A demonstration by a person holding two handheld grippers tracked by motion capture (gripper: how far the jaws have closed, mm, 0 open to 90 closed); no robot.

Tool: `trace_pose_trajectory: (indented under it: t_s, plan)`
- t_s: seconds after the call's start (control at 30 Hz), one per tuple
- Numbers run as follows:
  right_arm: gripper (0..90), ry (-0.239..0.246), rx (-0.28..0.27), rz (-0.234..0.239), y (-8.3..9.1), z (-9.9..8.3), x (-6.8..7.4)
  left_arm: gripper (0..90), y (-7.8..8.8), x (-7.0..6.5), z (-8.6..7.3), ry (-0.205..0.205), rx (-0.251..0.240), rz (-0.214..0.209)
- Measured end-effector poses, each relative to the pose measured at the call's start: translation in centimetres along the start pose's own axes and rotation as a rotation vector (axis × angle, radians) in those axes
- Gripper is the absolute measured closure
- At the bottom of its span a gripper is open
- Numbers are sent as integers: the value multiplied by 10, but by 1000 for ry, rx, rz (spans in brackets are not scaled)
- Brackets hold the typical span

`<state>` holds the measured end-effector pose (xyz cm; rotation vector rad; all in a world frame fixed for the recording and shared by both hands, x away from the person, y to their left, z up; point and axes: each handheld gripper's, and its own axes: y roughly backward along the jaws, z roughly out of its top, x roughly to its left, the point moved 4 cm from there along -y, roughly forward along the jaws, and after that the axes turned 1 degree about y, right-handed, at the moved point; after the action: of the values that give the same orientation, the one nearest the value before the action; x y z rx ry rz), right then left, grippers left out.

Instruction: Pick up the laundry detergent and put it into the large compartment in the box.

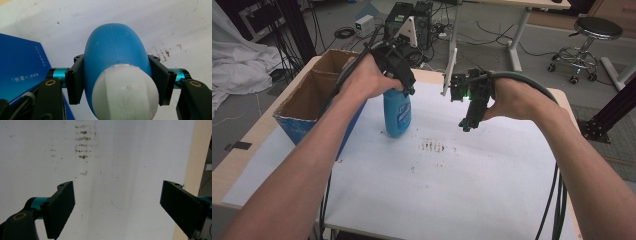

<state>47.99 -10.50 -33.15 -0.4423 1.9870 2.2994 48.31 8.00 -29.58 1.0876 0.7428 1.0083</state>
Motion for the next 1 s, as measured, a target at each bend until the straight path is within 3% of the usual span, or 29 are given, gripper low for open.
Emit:
trace_pose_trajectory:
  t_s: [0.27,0.4,0.5,0.53,0.57,0.63,0.83,0.97,1.0]
  plan:
    - [118,-2,8,5,-1,2,1,376,33,-1,11,-55,16,4]
    - [118,-7,11,2,0,1,2,375,63,-1,20,-89,16,-6]
    - [118,-3,7,2,0,1,1,375,76,-1,24,-95,2,-14]
    - [118,-7,10,-2,1,0,2,375,89,-1,26,-110,-8,-13]
    - [118,-7,10,-2,1,0,2,375,89,-1,26,-110,-8,-13]
    - [118,-8,6,-3,2,0,1,376,109,-2,28,-120,-22,-16]
    - [118,-11,10,1,2,0,2,376,137,3,29,-129,-38,-31]
    - [119,-9,11,-2,3,0,3,377,156,11,26,-126,-52,-18]
    - [118,-7,11,-3,3,0,3,377,164,18,23,-117,-60,-18]
